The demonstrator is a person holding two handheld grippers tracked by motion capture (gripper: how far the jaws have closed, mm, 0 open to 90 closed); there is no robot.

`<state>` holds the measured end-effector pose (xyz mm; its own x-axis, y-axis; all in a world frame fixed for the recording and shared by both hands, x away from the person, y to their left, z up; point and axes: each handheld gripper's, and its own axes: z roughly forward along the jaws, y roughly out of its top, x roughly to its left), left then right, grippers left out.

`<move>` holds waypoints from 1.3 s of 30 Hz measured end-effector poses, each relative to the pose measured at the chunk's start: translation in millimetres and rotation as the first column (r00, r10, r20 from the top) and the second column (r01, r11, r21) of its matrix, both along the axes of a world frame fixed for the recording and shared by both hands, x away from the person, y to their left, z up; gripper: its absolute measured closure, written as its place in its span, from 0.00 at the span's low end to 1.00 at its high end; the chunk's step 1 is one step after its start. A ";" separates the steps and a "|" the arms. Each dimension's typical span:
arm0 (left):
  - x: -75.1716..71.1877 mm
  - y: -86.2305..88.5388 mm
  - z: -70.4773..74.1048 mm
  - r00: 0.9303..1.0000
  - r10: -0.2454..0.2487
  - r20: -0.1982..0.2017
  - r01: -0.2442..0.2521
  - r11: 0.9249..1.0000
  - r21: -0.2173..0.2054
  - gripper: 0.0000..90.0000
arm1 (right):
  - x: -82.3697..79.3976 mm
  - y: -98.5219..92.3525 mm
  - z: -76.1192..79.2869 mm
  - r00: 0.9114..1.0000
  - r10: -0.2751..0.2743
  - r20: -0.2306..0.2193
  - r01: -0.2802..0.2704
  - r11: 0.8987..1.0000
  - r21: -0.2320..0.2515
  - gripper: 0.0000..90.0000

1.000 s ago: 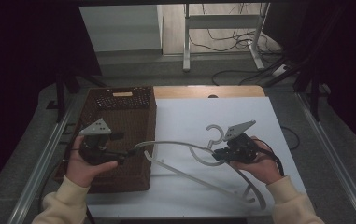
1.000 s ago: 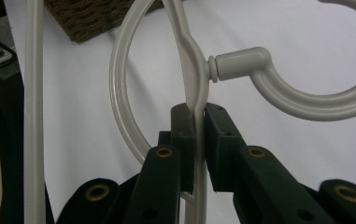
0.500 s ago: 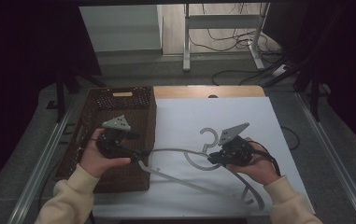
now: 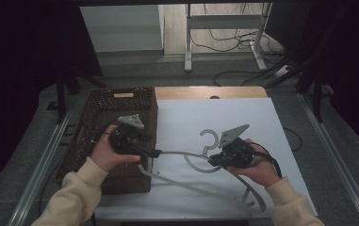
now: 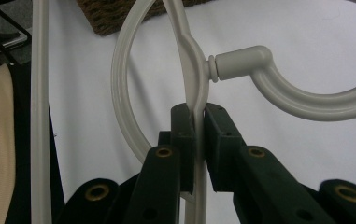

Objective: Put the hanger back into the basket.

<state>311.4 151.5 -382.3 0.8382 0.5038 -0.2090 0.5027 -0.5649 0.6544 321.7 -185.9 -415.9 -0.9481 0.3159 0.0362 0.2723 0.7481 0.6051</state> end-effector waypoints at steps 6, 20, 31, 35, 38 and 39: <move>7.7 -15.3 -1.2 0.997 -0.079 -0.017 0.080 0.996 0.039 0.35 | -0.2 0.1 0.1 1.000 0.008 -0.001 -0.008 1.000 0.003 0.92; 17.9 -43.9 -13.6 0.979 -0.191 -0.065 0.200 0.962 0.185 0.51 | -2.9 3.5 1.4 0.999 0.033 -0.001 -0.033 0.999 0.004 0.92; 15.6 -59.2 -19.4 0.965 -0.252 -0.073 0.262 0.936 0.236 0.79 | -4.1 7.2 1.3 0.999 0.041 -0.005 -0.041 0.999 0.009 0.92; 15.3 -60.5 -18.9 0.964 -0.257 -0.071 0.266 0.931 0.251 0.85 | -4.6 7.8 1.2 0.999 0.042 -0.009 -0.042 0.999 0.005 0.91; 13.5 -60.1 -16.5 0.960 -0.269 -0.075 0.279 0.932 0.231 0.87 | -2.8 6.2 0.9 0.999 0.032 -0.010 -0.032 0.999 0.018 0.90; 12.7 -59.9 -15.5 0.958 -0.278 -0.070 0.287 0.932 0.222 0.89 | -1.6 5.1 0.9 1.000 0.023 -0.006 -0.023 0.999 0.024 0.89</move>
<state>324.1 91.6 -397.9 0.9468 0.2847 -0.1499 0.3215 -0.8186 0.4760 320.0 -180.9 -415.0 -0.9548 0.2930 0.0492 0.2590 0.7397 0.6211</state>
